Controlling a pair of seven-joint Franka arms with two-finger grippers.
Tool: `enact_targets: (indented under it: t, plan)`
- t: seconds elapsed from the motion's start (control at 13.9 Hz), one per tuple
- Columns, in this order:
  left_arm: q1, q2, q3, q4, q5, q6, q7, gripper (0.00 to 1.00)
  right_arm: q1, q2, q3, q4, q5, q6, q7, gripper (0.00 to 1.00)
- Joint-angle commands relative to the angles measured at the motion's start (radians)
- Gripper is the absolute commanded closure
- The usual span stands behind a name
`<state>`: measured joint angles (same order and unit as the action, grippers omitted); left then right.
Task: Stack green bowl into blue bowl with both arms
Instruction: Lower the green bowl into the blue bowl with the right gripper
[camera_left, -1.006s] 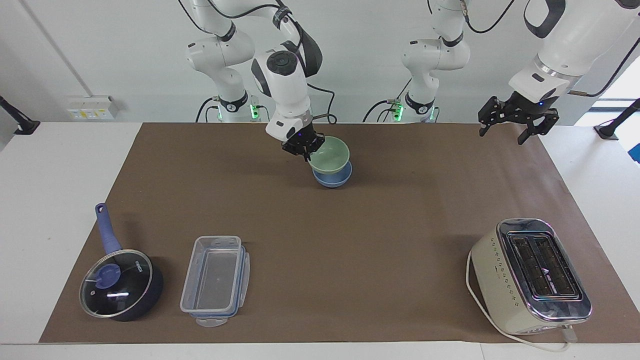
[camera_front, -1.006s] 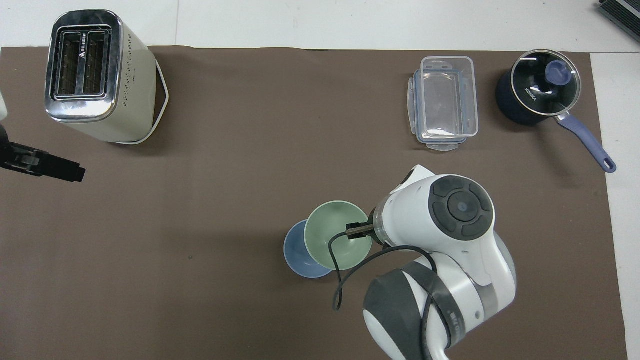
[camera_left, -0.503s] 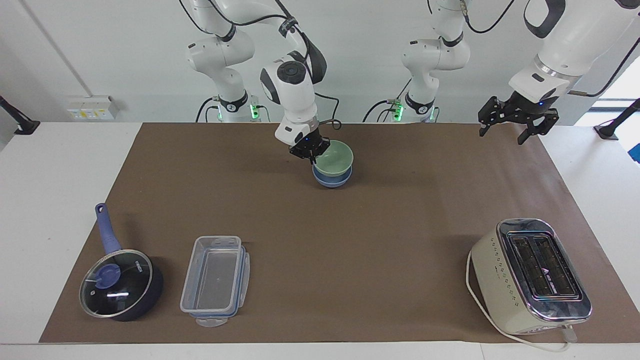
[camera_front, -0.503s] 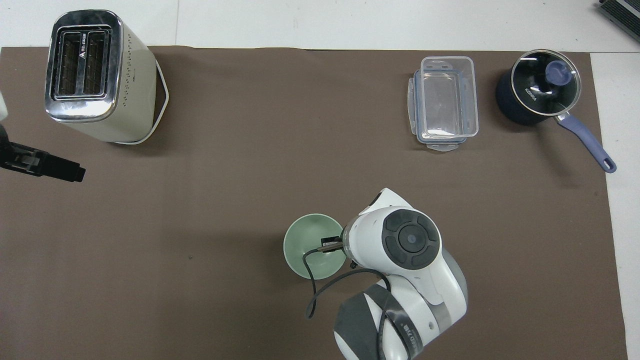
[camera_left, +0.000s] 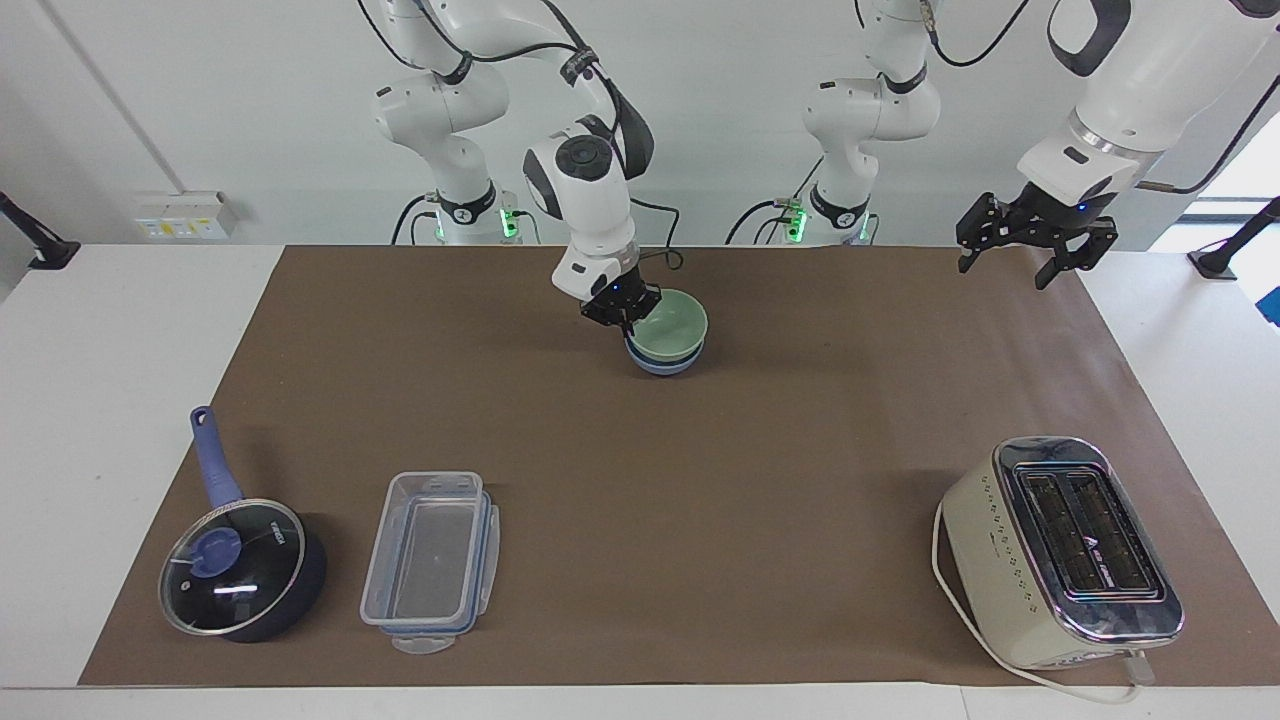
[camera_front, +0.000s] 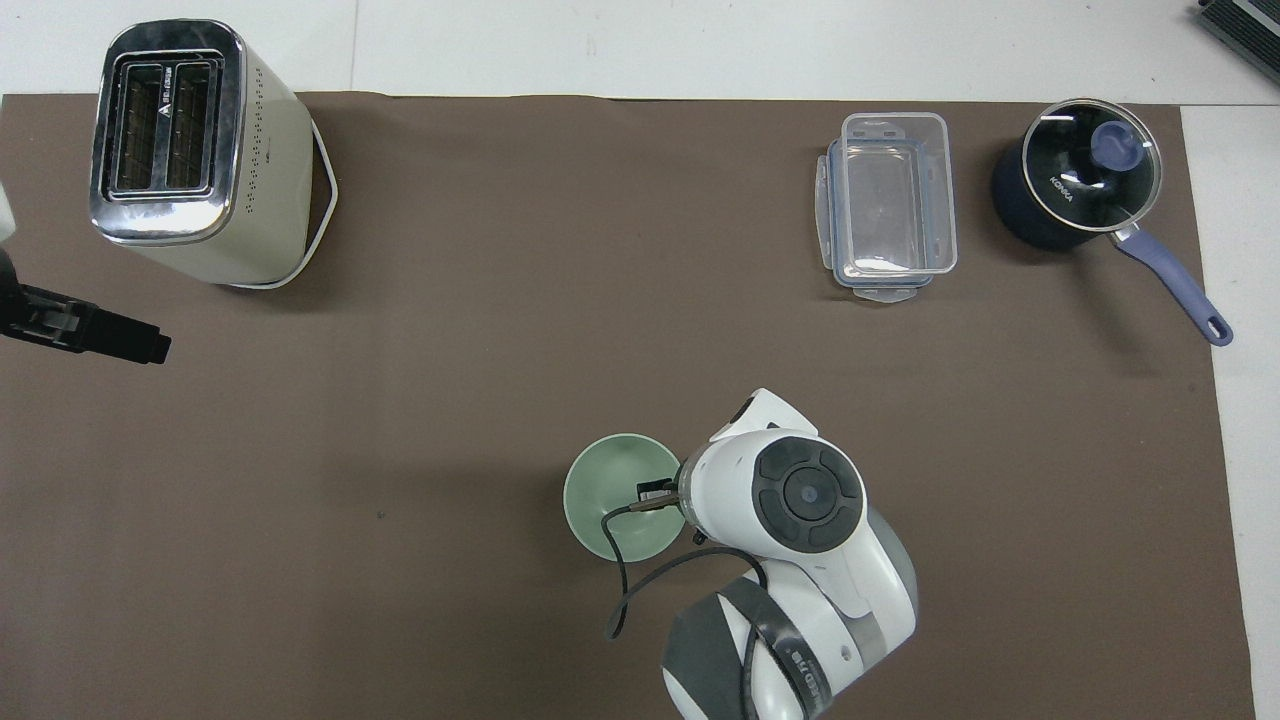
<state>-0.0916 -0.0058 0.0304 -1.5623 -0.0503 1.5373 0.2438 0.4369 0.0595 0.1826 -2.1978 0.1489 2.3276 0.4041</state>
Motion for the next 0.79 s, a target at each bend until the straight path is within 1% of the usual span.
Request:
enact_targets:
  t: [0.0,0.22,0.72]
  plan:
    - [0.013,0.007,-0.012,0.024,0.02,-0.022,0.006,0.0,0.003,0.0,-0.002,-0.013,0.008,0.021,0.018,1.0]
    - [0.012,0.007,-0.012,0.024,0.02,-0.022,0.003,0.0,0.002,-0.006,-0.002,-0.029,0.008,0.021,0.018,1.0]
    - [0.01,0.007,-0.012,0.024,0.02,-0.026,0.002,0.0,0.003,0.005,-0.002,-0.031,0.006,0.039,0.018,1.0]
